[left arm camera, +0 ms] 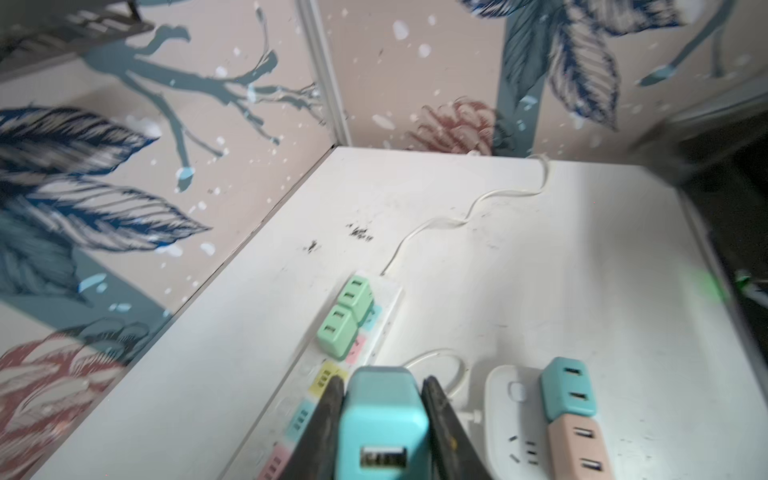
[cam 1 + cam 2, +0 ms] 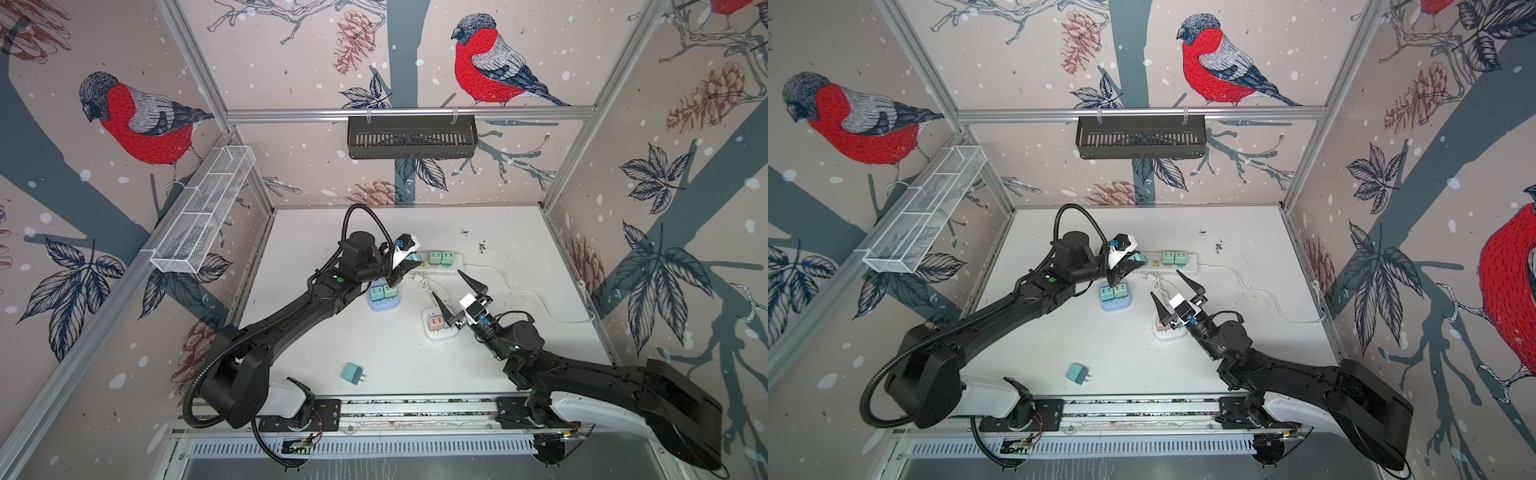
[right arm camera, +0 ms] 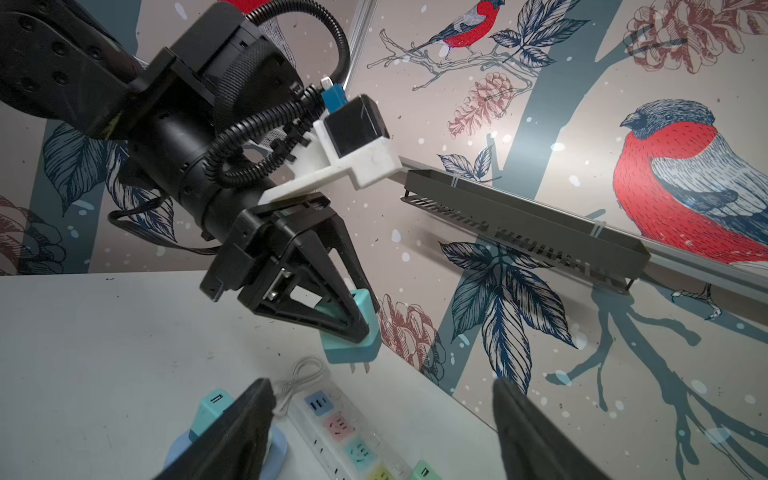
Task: Insert the plug
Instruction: 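Carry the teal adapter with the left gripper over the strip while the right withdraws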
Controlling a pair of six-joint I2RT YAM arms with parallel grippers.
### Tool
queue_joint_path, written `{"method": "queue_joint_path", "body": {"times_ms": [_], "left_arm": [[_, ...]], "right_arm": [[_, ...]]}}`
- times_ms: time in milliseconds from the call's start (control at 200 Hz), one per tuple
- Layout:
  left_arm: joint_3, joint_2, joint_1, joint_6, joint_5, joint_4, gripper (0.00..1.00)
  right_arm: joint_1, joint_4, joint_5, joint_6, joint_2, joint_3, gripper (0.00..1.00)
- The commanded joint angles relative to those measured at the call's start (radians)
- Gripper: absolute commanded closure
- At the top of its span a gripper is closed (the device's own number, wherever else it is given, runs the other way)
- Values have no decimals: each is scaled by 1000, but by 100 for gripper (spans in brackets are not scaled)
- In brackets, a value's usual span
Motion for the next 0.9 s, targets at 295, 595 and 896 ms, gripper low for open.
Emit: {"method": "queue_joint_path", "body": {"times_ms": [295, 595, 896], "left_arm": [[139, 159, 20, 184, -15, -99, 100], [207, 238, 19, 301, 46, -207, 100], [318, 380, 20, 411, 95, -313, 100]], "right_arm": [[-104, -12, 116, 153, -26, -33, 16], [-318, -87, 186, 386, -28, -33, 12], [-550, -207, 199, 618, 99, 24, 8]]}}
